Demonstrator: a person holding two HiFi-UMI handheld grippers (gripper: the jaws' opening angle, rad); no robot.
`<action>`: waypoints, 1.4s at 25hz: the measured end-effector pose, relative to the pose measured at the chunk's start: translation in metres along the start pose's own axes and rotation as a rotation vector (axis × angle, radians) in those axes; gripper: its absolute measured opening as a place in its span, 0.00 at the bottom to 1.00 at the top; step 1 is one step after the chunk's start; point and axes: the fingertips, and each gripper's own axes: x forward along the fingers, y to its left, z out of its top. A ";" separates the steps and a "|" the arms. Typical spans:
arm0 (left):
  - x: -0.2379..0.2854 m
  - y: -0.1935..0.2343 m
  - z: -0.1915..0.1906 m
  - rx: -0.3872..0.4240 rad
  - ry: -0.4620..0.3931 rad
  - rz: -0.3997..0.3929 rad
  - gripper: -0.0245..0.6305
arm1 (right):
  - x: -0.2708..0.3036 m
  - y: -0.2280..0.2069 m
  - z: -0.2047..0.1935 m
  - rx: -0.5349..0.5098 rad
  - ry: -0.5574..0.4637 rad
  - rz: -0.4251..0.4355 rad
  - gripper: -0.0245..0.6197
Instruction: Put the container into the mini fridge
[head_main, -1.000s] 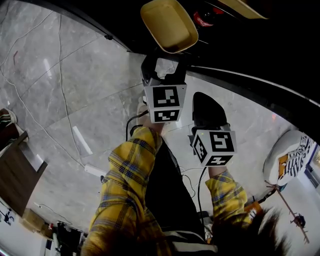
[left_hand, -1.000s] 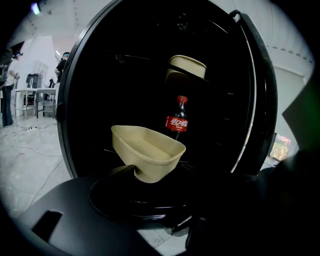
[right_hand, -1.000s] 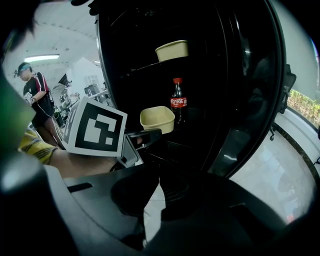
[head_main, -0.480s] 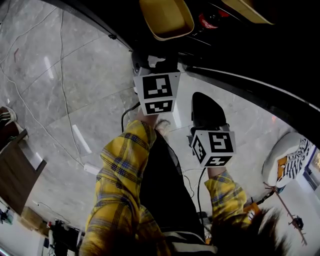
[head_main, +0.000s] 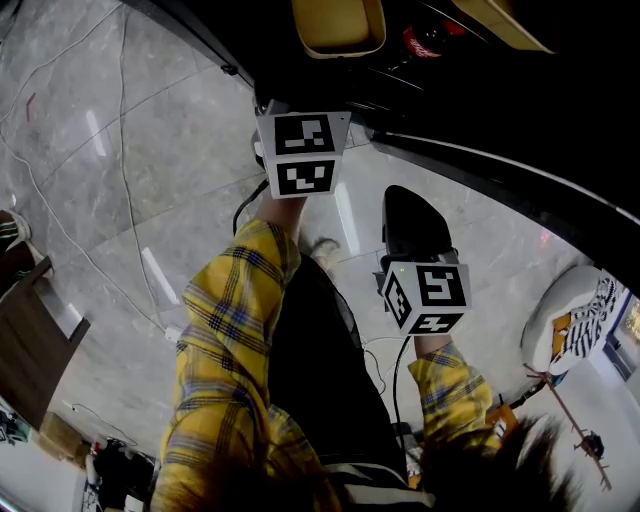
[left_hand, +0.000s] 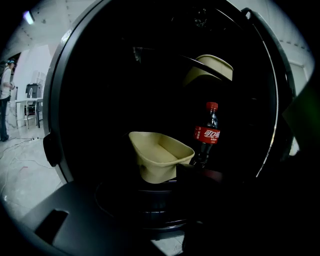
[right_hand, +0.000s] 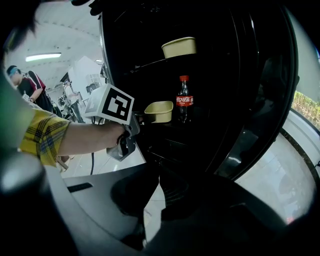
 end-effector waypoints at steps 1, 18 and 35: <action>0.000 0.001 0.000 -0.004 0.007 -0.001 0.40 | 0.000 0.000 0.000 0.000 -0.002 0.000 0.08; -0.096 0.002 0.035 -0.241 -0.147 -0.021 0.39 | -0.032 0.005 0.037 -0.004 -0.083 -0.025 0.08; -0.204 -0.022 0.081 -0.182 -0.067 -0.200 0.22 | -0.095 0.011 0.096 -0.001 -0.191 -0.096 0.08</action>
